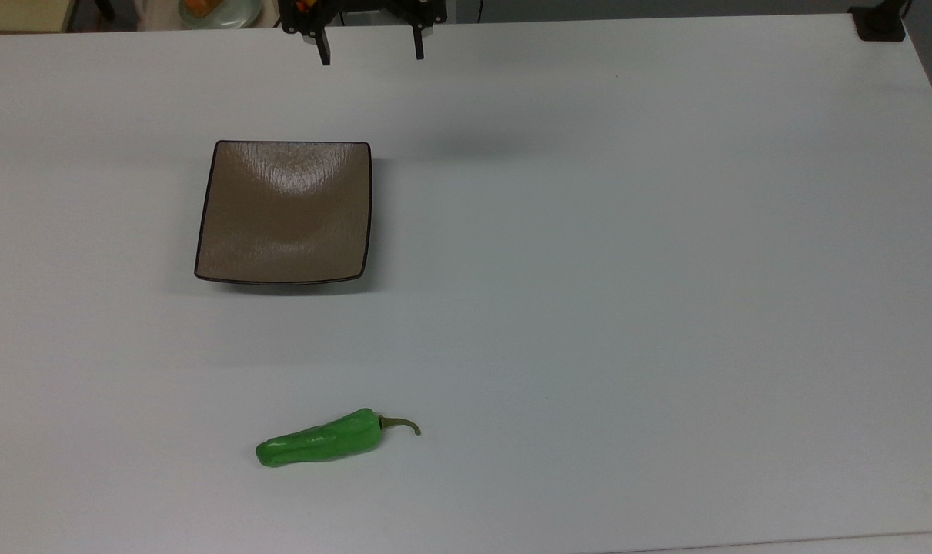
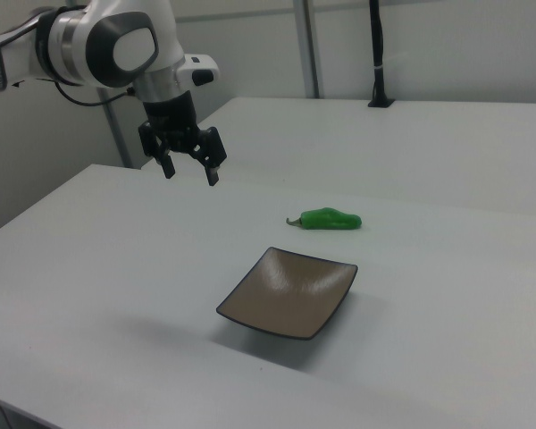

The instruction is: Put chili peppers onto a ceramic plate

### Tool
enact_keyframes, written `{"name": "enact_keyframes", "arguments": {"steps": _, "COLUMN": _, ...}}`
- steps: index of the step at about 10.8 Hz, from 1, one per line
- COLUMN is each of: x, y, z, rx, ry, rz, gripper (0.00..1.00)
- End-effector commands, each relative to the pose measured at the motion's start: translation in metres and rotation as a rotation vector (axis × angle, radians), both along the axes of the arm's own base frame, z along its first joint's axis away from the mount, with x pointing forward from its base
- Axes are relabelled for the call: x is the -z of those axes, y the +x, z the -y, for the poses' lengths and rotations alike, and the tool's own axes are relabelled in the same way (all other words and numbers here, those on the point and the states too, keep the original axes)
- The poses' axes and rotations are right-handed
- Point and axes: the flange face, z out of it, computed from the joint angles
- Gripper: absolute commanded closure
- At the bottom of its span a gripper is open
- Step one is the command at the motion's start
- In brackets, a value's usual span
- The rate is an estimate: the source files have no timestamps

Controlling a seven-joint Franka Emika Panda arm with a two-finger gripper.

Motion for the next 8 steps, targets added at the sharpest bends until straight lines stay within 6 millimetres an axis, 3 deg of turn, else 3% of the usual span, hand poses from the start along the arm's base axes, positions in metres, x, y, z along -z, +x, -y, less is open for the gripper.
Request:
{"name": "enact_keyframes", "arguments": {"steps": 1, "x": 0.000, "y": -0.003, "z": 0.005, "rx": -0.027, "ry": -0.013, "rz": 0.020, "gripper": 0.00}}
{"name": "enact_keyframes", "arguments": {"steps": 6, "x": 0.005, "y": 0.001, "z": 0.004, "rx": -0.029, "ry": -0.015, "rz": 0.014, "gripper": 0.00}}
{"name": "enact_keyframes", "arguments": {"steps": 7, "x": 0.019, "y": 0.009, "z": 0.001, "rx": -0.010, "ry": -0.017, "rz": -0.005, "gripper": 0.00}}
{"name": "enact_keyframes", "arguments": {"steps": 8, "x": 0.019, "y": 0.020, "z": 0.001, "rx": 0.055, "ry": -0.013, "rz": -0.001, "gripper": 0.00}}
